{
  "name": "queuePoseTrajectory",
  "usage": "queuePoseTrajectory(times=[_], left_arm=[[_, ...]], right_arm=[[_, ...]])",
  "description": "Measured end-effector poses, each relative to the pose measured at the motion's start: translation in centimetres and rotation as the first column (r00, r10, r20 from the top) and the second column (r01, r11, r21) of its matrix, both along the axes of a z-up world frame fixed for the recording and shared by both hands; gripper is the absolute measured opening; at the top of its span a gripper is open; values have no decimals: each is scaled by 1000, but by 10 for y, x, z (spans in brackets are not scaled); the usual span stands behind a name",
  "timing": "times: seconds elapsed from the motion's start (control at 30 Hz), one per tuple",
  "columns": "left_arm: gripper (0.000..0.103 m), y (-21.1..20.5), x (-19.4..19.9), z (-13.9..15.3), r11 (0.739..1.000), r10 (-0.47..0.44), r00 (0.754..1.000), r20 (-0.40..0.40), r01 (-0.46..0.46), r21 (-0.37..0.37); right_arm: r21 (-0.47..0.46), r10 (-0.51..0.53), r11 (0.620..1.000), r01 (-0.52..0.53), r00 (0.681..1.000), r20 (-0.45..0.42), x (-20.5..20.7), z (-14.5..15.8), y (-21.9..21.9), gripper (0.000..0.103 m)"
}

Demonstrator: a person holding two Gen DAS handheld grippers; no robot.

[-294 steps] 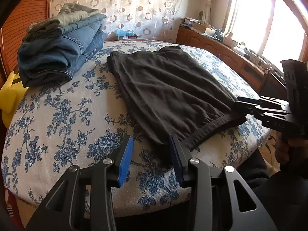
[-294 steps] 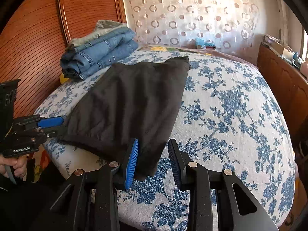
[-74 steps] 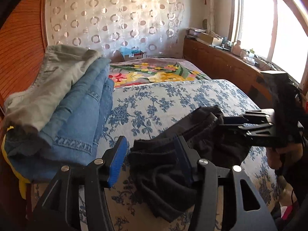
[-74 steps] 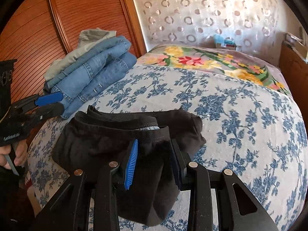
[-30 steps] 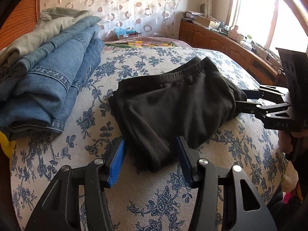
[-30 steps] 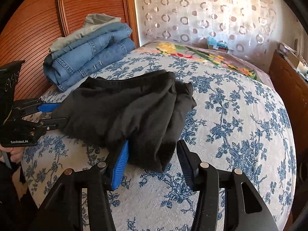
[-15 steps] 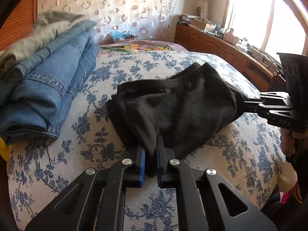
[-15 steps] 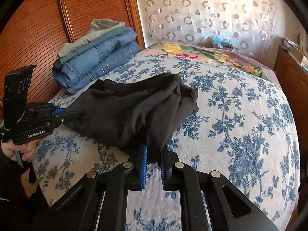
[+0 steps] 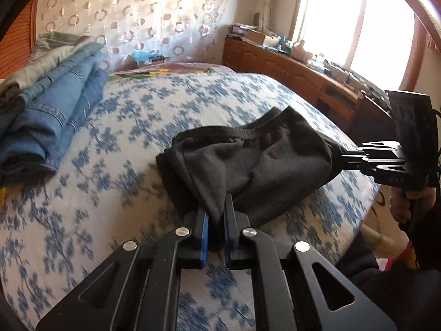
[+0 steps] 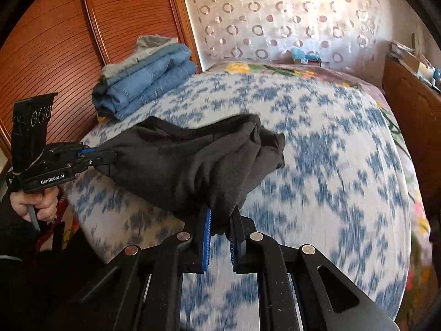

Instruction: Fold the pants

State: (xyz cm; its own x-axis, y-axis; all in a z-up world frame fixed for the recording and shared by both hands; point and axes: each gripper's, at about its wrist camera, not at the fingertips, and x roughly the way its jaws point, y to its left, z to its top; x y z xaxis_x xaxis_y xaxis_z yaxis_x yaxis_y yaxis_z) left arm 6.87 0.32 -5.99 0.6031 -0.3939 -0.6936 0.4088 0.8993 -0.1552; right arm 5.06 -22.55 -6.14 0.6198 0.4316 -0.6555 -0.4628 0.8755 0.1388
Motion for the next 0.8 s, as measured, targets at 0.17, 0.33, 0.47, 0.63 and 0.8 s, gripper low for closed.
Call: queuePoseTrajectory(times=[0.17, 0.33, 0.47, 0.63, 0.8], left_arm=[[10, -3, -4, -8, 1000, 6, 1000, -23, -5, 19], [22, -2, -6, -3, 998, 30, 999, -18, -28, 59], [51, 2, -4, 5, 997, 44, 999, 16, -45, 62], [52, 1, 9, 13, 997, 45, 998, 37, -47, 54], [52, -4, 36, 15, 997, 40, 998, 39, -42, 60]], right_arm=[[10, -32, 999, 32, 999, 11, -9, 4, -4, 17], [-16, -40, 999, 41, 997, 64, -19, 15, -4, 22], [-12, -55, 998, 56, 994, 94, -23, 24, -6, 31], [-21, -66, 997, 69, 990, 122, -14, 32, -1, 40], [-13, -57, 998, 59, 991, 124, 7, 36, 10, 40]])
